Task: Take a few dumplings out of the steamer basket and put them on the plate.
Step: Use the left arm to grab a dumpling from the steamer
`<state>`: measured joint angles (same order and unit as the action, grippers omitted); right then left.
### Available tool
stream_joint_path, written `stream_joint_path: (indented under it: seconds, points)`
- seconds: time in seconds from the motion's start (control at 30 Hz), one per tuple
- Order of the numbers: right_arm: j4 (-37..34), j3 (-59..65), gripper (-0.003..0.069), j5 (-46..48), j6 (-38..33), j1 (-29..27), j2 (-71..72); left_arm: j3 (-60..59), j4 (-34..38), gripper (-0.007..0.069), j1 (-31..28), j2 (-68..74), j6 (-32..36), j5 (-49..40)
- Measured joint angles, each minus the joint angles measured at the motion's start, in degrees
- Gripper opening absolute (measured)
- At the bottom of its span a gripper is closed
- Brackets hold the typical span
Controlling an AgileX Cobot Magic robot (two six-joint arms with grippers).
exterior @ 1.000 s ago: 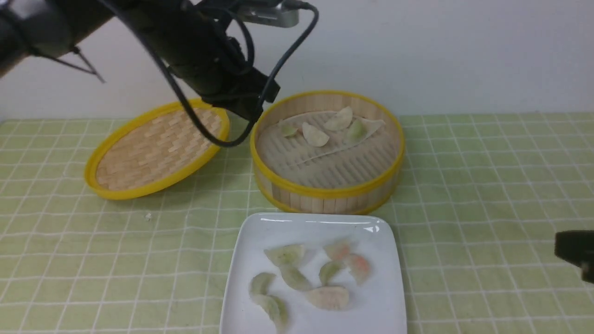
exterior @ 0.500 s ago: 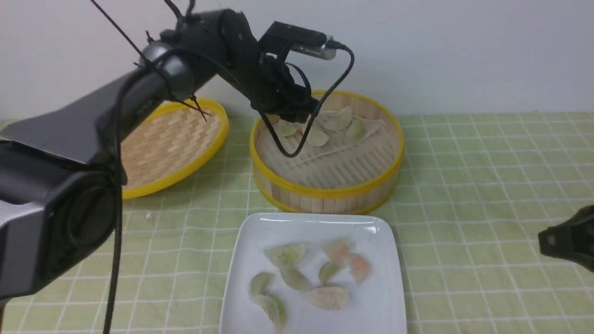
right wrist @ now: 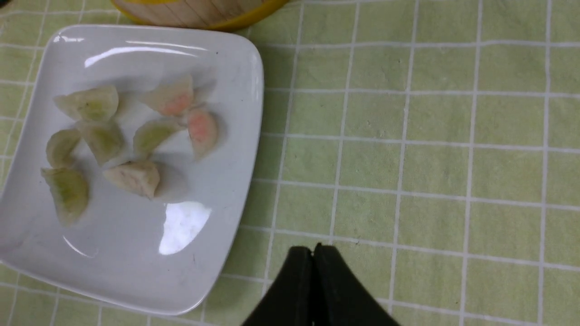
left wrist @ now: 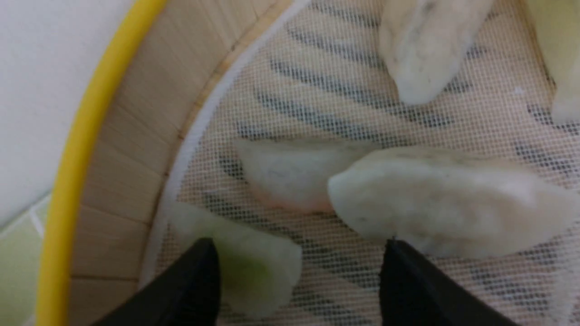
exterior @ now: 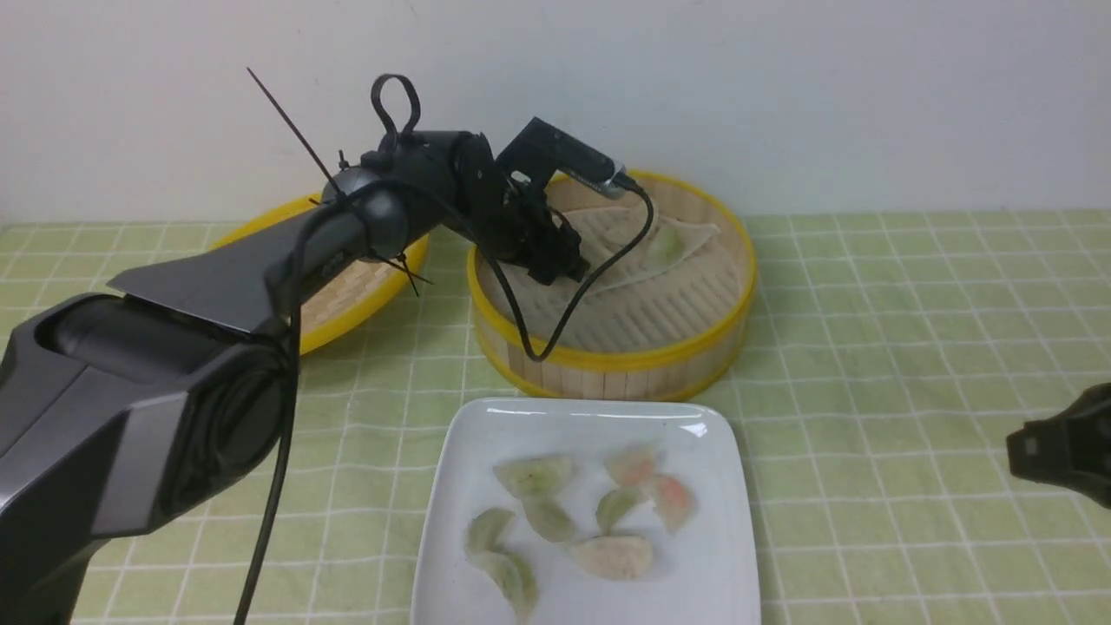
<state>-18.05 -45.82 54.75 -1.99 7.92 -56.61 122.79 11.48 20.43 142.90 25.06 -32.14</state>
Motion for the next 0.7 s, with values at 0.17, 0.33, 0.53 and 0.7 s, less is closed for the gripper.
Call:
stream_joint_path:
  seconds: [0.17, 0.33, 0.53, 0.7]
  points:
    - [0.0, 0.0, -0.0016, 0.0, 0.05, 0.0, 0.0, 0.24, -0.99, 0.0373, 0.22, 0.69, 0.12, 1.03]
    - [0.0, 0.0, -0.0016, 0.05, -0.02, 0.0, 0.0, 0.42, -1.75, 0.0167, 0.22, 0.33, 0.01, -0.37]
    - [0.0, 0.0, -0.0016, 0.05, -0.2, 0.0, -0.04, 0.07, -2.28, 0.0162, 0.29, -4.19, -2.2, -8.71]
    - [-0.19, 0.0, -0.0016, 0.05, -0.2, 0.0, -0.04, 0.13, -2.22, 0.0162, 0.29, -11.76, -2.9, -14.57]
